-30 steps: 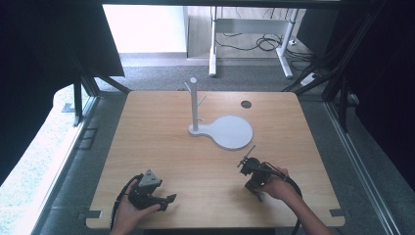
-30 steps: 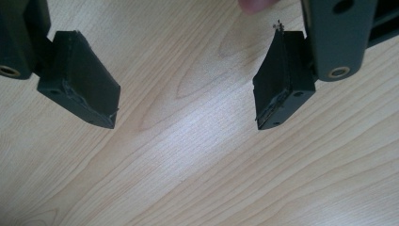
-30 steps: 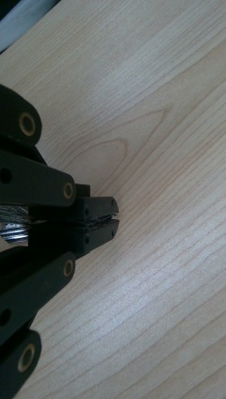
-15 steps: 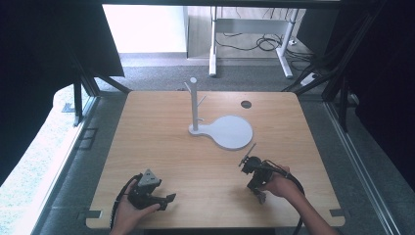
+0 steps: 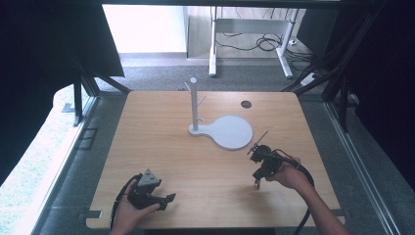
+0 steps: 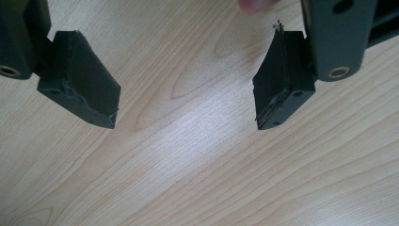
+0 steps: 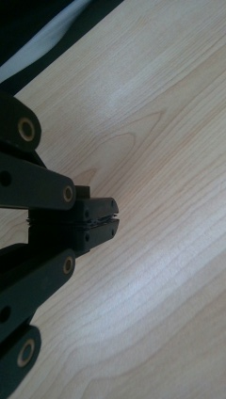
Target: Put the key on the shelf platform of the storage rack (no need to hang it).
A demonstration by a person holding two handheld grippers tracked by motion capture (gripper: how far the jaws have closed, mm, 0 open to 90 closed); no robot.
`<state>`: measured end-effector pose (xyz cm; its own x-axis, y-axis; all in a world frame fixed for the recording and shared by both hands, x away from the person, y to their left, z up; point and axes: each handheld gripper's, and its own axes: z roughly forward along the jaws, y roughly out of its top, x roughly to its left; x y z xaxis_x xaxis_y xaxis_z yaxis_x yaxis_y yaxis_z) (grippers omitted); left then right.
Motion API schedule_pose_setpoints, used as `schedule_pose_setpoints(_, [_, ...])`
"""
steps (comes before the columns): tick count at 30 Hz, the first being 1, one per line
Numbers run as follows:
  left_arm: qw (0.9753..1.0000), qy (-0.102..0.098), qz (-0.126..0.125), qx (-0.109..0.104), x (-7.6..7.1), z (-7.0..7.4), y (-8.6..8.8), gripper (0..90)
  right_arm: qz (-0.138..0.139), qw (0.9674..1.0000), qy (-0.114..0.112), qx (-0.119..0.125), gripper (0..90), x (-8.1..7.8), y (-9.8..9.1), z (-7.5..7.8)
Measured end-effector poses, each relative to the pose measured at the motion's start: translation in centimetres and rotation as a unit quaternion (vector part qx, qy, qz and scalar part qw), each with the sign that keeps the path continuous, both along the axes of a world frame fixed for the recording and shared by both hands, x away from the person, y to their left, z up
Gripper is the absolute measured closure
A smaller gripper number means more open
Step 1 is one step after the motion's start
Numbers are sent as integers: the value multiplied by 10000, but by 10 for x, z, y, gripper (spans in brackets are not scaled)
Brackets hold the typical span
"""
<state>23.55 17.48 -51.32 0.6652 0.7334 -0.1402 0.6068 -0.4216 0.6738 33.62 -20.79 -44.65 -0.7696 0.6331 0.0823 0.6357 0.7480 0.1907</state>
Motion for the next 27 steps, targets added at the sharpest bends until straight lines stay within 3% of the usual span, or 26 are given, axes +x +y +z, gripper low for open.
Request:
schedule_pose_setpoints(8, [10000,11,-1,11,0,-1,0,238,-26,9998,-166,124,900,4,-5,16])
schedule_pose_setpoints(27, [10000,2,20,0,1,-1,1,238,-64,9993,-281,220,900,17,-5,33])
